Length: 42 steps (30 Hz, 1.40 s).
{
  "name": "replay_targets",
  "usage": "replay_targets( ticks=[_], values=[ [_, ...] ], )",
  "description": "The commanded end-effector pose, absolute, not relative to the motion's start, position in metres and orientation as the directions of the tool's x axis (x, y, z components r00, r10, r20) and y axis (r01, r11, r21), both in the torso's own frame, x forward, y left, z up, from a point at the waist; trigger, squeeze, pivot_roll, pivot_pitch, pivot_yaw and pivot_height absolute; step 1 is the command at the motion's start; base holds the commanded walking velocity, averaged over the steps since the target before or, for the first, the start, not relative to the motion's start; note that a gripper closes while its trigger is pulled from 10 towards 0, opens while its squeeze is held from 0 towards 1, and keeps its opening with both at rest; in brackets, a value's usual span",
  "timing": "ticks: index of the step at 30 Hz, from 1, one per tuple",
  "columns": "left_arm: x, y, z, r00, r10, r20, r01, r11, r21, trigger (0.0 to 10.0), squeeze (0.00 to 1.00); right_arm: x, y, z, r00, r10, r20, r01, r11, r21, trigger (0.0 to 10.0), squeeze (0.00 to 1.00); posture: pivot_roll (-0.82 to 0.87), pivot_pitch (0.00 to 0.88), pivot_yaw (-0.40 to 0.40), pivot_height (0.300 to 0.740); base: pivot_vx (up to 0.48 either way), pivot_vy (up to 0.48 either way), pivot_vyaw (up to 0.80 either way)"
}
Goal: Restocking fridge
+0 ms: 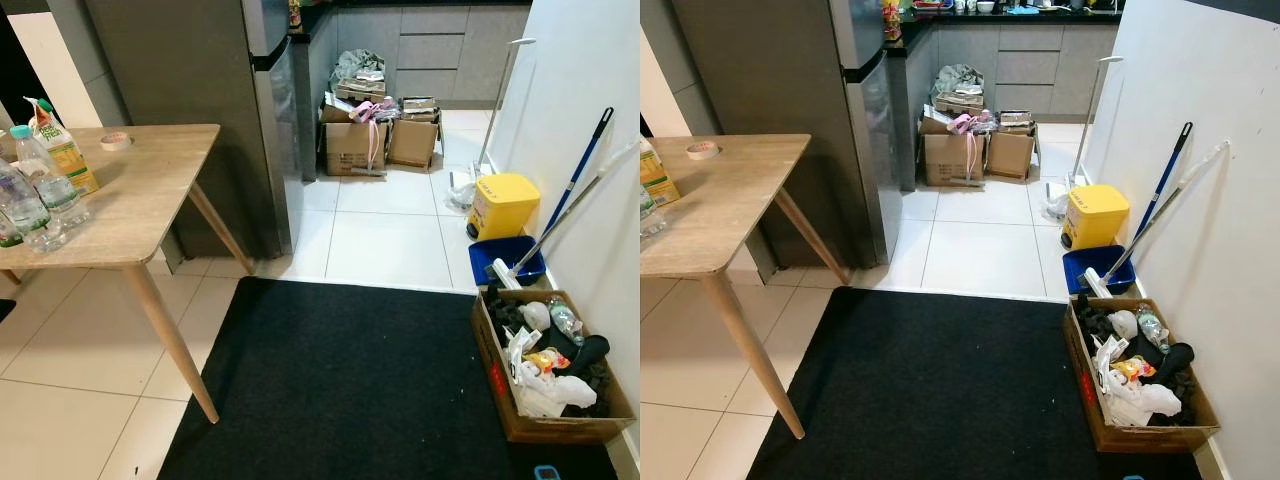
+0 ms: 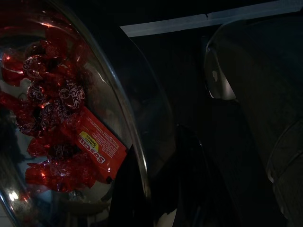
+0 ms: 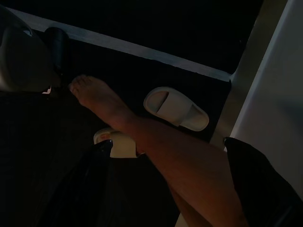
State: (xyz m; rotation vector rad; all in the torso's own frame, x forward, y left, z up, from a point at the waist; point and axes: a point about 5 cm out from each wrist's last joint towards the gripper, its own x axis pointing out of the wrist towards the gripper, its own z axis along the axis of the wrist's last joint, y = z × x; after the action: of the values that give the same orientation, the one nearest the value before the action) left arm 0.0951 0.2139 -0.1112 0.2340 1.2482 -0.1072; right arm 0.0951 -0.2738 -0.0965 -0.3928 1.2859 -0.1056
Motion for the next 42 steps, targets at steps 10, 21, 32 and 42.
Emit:
replay_targets(
  ticks=[10, 21, 32, 42],
  values=[
    [0.0951, 0.208, -0.1122, 0.316, 0.024, -0.948, 0.222, 0.97, 0.099, 10.0, 0.0, 0.0954, -0.2724, -0.0969, 0.287, -0.293, -0.912, -0.136, 0.93, -0.342, 10.0, 0.0, -0.1, 0.0, 0.018, 0.74, 0.0, 0.0, 0.0],
    [0.0972, 0.2073, -0.1117, 0.324, 0.017, -0.946, 0.231, 0.968, 0.096, 10.0, 0.0, 0.0973, -0.2702, -0.0972, 0.292, -0.291, -0.911, -0.132, 0.931, -0.34, 10.0, 0.0, -0.1, 0.0, 0.024, 0.74, 0.0, 0.0, 0.0],
    [0.0986, 0.2053, -0.1117, 0.323, 0.012, -0.946, 0.247, 0.964, 0.097, 10.0, 0.0, 0.0983, -0.2694, -0.0973, 0.294, -0.291, -0.91, -0.129, 0.932, -0.34, 10.0, 0.0, -0.1, 0.0, 0.031, 0.74, 0.0, 0.0, 0.0],
    [0.0986, 0.2017, -0.1123, 0.322, 0.001, -0.947, 0.26, 0.961, 0.089, 10.0, 0.0, 0.0974, -0.2697, -0.0974, 0.291, -0.293, -0.911, -0.129, 0.931, -0.341, 10.0, 0.0, -0.11, 0.0, 0.029, 0.74, 0.0, 0.0, 0.0]
  ],
)
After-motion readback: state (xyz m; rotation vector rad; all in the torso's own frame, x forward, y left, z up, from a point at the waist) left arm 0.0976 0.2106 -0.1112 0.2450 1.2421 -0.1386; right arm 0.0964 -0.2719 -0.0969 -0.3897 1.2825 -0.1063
